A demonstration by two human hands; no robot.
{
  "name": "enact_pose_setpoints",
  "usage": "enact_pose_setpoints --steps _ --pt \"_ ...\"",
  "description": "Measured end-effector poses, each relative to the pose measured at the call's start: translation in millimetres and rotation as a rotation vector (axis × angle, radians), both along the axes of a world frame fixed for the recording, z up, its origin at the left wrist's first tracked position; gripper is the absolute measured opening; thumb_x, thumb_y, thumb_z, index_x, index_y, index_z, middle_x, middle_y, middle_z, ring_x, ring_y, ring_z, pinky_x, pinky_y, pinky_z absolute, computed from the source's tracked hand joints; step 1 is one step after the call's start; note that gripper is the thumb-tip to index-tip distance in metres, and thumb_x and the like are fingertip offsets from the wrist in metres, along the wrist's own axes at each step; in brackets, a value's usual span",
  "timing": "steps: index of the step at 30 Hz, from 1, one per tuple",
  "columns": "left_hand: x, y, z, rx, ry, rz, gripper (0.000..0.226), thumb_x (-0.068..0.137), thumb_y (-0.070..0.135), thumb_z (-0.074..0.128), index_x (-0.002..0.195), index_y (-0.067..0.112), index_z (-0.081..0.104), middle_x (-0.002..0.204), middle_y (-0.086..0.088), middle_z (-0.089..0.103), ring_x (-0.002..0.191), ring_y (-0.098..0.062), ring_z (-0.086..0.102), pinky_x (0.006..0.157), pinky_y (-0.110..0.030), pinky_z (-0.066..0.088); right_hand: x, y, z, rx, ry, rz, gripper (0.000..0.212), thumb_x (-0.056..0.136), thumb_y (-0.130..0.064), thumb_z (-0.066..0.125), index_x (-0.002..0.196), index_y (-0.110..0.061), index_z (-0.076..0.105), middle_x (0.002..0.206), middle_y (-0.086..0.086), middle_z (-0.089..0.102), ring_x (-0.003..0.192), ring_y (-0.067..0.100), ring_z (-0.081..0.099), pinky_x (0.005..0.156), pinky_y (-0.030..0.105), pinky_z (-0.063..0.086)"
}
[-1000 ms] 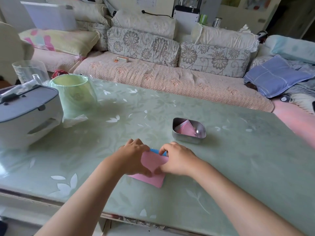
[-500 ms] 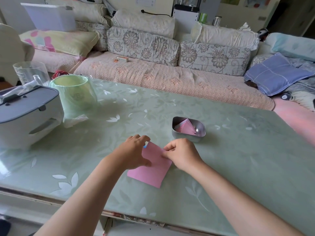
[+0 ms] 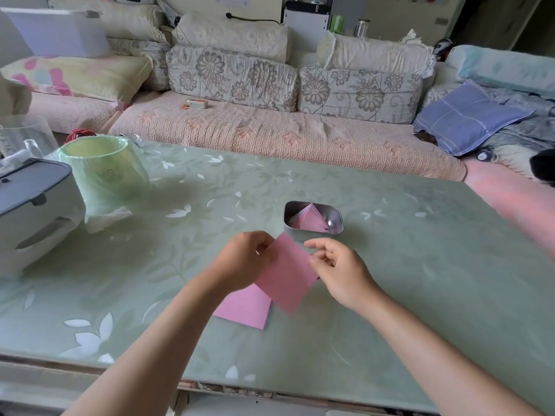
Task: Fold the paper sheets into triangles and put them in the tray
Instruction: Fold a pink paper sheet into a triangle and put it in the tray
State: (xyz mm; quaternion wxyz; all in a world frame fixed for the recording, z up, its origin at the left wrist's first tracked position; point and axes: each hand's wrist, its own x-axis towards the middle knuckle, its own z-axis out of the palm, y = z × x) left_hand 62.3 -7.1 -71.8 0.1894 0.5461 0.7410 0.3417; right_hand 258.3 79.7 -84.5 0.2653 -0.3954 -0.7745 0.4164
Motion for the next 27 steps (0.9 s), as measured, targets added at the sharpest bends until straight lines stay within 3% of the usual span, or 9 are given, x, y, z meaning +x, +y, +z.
enact_pose_setpoints --steps 3,7,10,13,18,22,24,27 --pt "2 4 -3 -0.026 -0.135 0.057 0.018 0.090 0.024 0.057 0.074 0.016 0.060 0.065 0.008 0.049 0.059 -0.013 0.040 0.052 -0.023 0.034 15 -6 1 0.225 -0.107 0.057 0.051 0.094 -0.004 0.052 0.127 -0.042 0.056 0.110 -0.024 0.060 0.091 -0.004 0.058 0.079 0.007 0.043" --pt "32 30 -5 -0.083 -0.305 0.075 0.015 0.092 0.020 0.059 0.078 0.018 0.066 0.069 0.009 0.060 0.061 -0.011 0.051 0.057 -0.022 0.040 48 10 -5 0.526 -0.157 0.166 0.074 0.070 0.019 0.041 0.123 -0.026 0.065 0.130 -0.011 0.052 0.114 0.003 0.053 0.101 0.016 0.039" --pt "32 30 -8 -0.085 -0.370 0.097 0.014 0.093 0.020 0.059 0.082 0.021 0.069 0.070 0.011 0.065 0.054 0.001 0.055 0.051 -0.013 0.042 47 9 -7 0.625 -0.242 0.185 0.060 0.071 0.013 0.056 0.113 -0.027 0.070 0.138 -0.002 0.052 0.125 0.013 0.046 0.106 0.027 0.035" --pt "31 32 -10 -0.078 -0.343 0.090 0.015 0.093 0.022 0.060 0.080 0.023 0.068 0.068 0.012 0.065 0.047 0.007 0.053 0.046 -0.009 0.040 48 8 1 0.633 -0.262 0.194 0.031 0.075 -0.010 0.077 0.098 -0.030 0.074 0.138 -0.003 0.054 0.127 0.016 0.045 0.103 0.026 0.030" --pt "41 38 -14 -0.098 -0.298 0.056 0.016 0.091 0.027 0.063 0.082 0.017 0.071 0.064 0.010 0.061 0.053 -0.005 0.050 0.052 -0.018 0.042 55 14 3 0.573 -0.189 0.161 0.007 0.080 -0.031 0.082 0.085 -0.030 0.077 0.129 -0.006 0.061 0.116 0.013 0.056 0.102 0.032 0.035" --pt "52 39 -8 -0.115 -0.324 -0.031 0.023 0.090 0.036 0.064 0.085 0.014 0.071 0.067 0.002 0.061 0.059 -0.012 0.047 0.060 -0.024 0.040 59 19 3 0.298 -0.129 0.038 0.016 0.080 -0.040 0.081 0.068 -0.037 0.071 0.118 -0.018 0.066 0.107 -0.001 0.059 0.096 0.016 0.038" --pt "58 40 -4 -0.113 -0.329 -0.043 0.016 0.090 0.033 0.063 0.088 0.022 0.074 0.073 0.001 0.069 0.062 -0.011 0.053 0.064 -0.026 0.046 61 23 3 0.128 -0.081 -0.013 0.018 0.081 -0.038 0.080 0.067 -0.032 0.071 0.097 -0.022 0.071 0.090 -0.005 0.063 0.084 0.015 0.044" --pt "68 39 1 -0.117 -0.368 -0.106 0.018 0.093 0.025 0.056 0.092 0.024 0.074 0.079 -0.003 0.075 0.069 -0.012 0.061 0.068 -0.027 0.050 62 27 3 0.002 -0.024 -0.042 0.014 0.084 -0.034 0.078 0.072 -0.031 0.074 0.060 -0.017 0.063 0.054 0.000 0.049 0.055 0.016 0.038"
